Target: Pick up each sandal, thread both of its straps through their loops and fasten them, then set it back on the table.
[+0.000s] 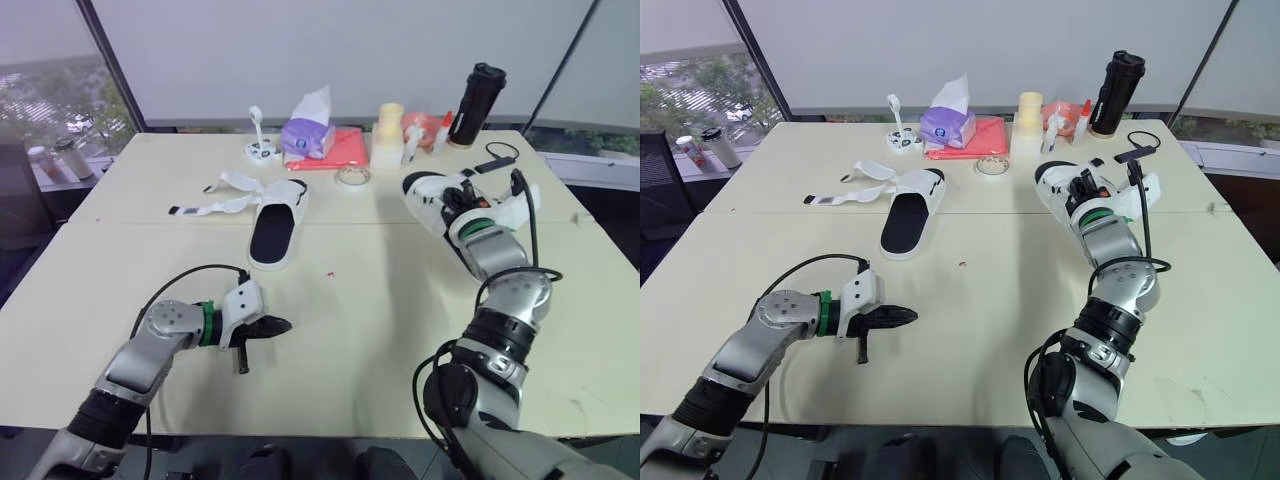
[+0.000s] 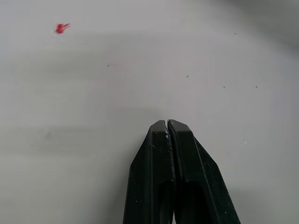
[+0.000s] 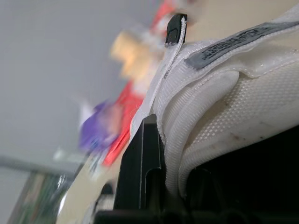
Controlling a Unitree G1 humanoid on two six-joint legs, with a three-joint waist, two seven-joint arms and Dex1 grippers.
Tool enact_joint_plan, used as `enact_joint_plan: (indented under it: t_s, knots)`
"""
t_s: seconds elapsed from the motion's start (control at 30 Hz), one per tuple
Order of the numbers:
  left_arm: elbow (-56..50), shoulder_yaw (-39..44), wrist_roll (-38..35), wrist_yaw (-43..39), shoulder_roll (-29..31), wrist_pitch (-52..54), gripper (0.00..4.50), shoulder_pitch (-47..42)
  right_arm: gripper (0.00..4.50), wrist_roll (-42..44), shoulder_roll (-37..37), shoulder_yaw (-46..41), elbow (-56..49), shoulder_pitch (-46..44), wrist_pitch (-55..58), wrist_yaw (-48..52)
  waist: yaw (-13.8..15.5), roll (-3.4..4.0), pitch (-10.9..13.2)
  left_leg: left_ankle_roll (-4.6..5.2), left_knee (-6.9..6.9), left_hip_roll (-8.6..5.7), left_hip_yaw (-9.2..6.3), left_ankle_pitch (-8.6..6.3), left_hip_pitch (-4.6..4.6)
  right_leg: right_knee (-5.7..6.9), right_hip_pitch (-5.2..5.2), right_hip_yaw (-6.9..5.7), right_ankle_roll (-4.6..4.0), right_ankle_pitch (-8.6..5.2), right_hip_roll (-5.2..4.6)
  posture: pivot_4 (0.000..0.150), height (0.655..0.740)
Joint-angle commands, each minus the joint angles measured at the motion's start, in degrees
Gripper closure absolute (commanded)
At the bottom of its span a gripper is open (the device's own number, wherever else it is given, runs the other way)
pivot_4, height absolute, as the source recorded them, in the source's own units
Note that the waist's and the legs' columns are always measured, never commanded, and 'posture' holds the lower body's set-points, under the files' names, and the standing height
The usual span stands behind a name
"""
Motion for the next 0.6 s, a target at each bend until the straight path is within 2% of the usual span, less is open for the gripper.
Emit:
enact_joint_plan:
  t_s: [0.03,0.27,0.47,0.6]
  knots:
    - [0.24,0.12,0.23,-0.13,-0.39,-0.87,4.50,-1.55,4.43,-1.59,0.45,1.34,3.04,-2.48,-11.61,-2.13,0.01,0.00,0.00,-0.03,0.00,0.01,0.00,0.02,0.01,0.04,-0.01,0.00,0.00,0.00,0.03,0.150,0.7400]
    - [0.77,-0.08,0.46,0.99,-1.70,-1.33,4.50,-1.65,4.43,-2.89,-1.88,0.70,16.44,-4.83,-23.96,-7.68,-0.04,0.01,0.01,-0.10,0.00,0.06,0.13,0.06,0.07,0.13,-0.03,0.11,0.00,0.00,0.07,0.150,0.7400]
    - [0.14,-0.18,1.05,1.53,-2.04,-1.53,4.50,-0.73,4.43,-2.74,-2.87,2.07,22.89,-5.54,-28.73,-7.34,-0.08,0.01,0.01,-0.10,0.04,0.09,0.45,0.07,0.29,0.36,-0.04,0.35,0.00,0.00,0.07,0.150,0.7400]
    - [-0.34,0.20,1.10,1.81,-1.85,-1.41,4.50,-0.17,2.62,-1.84,-2.33,3.53,21.87,-3.86,-28.23,-6.96,-0.10,0.00,0.00,-0.10,0.06,0.18,0.64,0.07,0.42,0.46,-0.03,0.49,0.00,0.00,0.07,0.150,0.7400]
